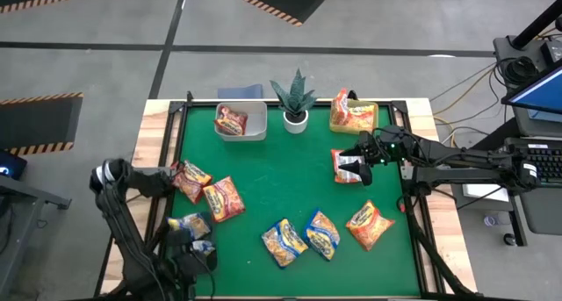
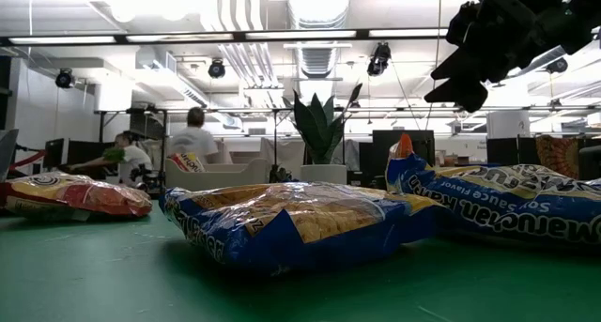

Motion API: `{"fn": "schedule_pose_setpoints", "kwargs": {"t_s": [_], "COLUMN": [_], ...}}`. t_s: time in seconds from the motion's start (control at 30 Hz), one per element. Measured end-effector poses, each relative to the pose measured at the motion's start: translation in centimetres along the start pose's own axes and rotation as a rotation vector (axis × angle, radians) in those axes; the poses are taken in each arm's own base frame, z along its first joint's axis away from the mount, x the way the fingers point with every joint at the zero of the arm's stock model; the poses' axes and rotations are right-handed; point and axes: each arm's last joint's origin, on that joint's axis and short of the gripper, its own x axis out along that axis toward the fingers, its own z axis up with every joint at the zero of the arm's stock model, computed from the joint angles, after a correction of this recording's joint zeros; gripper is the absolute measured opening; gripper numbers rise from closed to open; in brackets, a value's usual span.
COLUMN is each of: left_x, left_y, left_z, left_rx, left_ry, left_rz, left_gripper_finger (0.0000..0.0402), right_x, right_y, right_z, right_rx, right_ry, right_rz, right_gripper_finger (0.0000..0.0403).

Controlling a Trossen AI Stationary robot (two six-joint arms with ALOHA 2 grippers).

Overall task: Sort Maruchan noodles
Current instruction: Put the center blue noodle into the black bin, then put the center red noodle pack into the white bin

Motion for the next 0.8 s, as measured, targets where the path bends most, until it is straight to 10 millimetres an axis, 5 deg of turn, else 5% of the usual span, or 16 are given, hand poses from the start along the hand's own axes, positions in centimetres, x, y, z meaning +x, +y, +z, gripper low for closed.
{"fn": "schedule_pose_setpoints", "kwargs": {"t_s": [0.3, 0.6, 0.8], "left_x": [-0.3, -4.6, -6.8], "left_y": [-1.5, -1.0, 0.5], "left_z": [1.6, 5.3, 6.8], "left_rx": [-0.062, -0.219, -0.237], "left_ry": [0.191, 0.042, -0.134], "left_rz": [0.193, -0.027, 0.014], "left_gripper_finger": [0.0152, 0.0103, 0.0068], "right_x": [0.0, -0.1, -0.1], "right_y": [0.0, 0.2, 0.2], "right_z": [0.0, 0.5, 0.5], "right_rx": [-0.008, -0.015, -0.041], "right_ry": [0.0, -0.021, -0.019], "right_rz": [0.001, 0.007, 0.008], "right_gripper_finger": [0.0244, 0.0244, 0.0244]}}
